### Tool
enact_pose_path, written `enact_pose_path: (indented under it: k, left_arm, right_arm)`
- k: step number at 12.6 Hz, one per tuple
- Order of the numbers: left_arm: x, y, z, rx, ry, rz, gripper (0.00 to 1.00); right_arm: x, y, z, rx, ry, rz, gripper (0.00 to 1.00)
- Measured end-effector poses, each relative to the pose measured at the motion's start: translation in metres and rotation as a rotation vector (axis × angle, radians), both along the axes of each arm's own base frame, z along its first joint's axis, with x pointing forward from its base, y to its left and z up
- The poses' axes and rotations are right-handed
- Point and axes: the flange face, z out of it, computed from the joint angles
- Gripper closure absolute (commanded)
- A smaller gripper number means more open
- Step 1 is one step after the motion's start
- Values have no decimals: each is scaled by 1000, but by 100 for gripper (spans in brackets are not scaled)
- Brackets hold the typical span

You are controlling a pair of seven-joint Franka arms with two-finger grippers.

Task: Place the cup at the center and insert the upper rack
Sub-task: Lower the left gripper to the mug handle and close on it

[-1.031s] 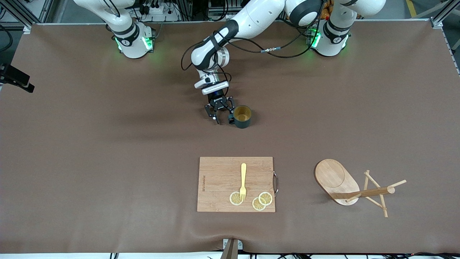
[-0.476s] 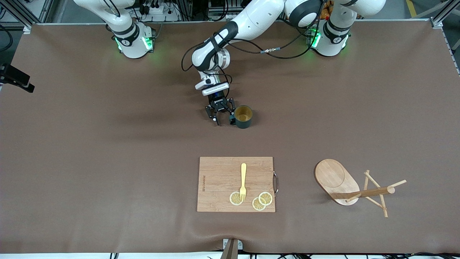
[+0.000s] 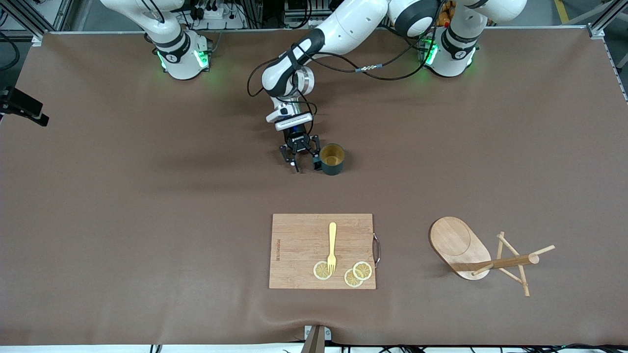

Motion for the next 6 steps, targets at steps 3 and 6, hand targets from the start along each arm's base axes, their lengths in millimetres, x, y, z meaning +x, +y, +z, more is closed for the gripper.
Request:
enact_pose_path:
  k: [3, 6]
  left_arm:
    - [11, 6, 0, 10, -18, 11, 52]
    - [14, 7, 0, 12, -24, 14, 100]
  right_arm:
    - [0, 2, 0, 0, 0, 4, 0]
    - [0, 2, 0, 0, 0, 3, 0]
